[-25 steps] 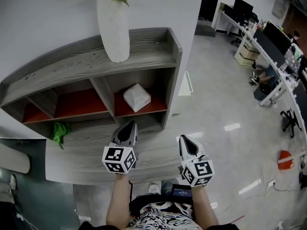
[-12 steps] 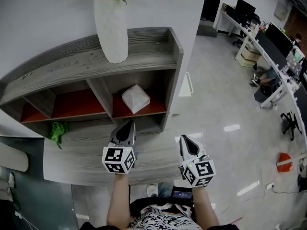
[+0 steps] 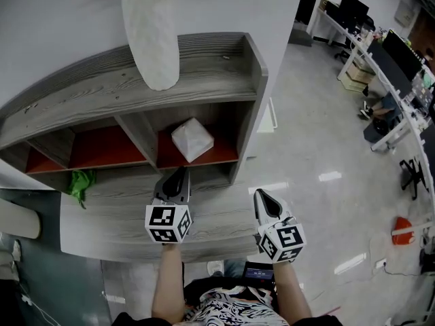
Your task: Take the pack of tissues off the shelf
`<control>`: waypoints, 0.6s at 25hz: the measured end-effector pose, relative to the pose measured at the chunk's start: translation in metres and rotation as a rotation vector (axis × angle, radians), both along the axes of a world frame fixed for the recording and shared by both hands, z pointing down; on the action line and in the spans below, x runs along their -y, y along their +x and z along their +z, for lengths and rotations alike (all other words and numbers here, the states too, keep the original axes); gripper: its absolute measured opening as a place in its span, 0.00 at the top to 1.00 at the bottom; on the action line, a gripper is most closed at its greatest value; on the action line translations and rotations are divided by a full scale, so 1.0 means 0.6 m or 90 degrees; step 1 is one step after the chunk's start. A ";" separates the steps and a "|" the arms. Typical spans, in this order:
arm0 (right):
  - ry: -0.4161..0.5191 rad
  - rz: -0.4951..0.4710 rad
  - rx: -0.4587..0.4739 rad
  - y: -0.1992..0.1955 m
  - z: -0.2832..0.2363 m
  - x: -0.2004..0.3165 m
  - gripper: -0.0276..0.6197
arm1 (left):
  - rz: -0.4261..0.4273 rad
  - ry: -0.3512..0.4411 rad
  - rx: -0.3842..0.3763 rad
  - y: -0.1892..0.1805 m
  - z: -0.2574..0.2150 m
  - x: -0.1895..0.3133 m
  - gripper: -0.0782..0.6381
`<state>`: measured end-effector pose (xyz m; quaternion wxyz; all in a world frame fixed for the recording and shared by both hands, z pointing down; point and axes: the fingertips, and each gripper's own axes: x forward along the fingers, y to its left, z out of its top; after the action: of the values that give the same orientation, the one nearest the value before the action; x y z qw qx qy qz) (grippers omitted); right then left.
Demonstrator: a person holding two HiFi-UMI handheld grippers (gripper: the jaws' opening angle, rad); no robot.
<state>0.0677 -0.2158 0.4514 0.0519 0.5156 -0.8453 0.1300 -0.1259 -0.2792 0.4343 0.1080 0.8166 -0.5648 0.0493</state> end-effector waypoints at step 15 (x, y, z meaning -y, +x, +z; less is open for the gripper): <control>-0.023 -0.027 -0.003 0.013 0.015 0.072 0.95 | 0.000 0.000 0.023 0.020 0.004 0.069 0.63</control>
<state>0.0755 -0.2589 0.4606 0.0658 0.4965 -0.8537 0.1428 -0.1138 -0.3204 0.4370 0.0974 0.8157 -0.5666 0.0639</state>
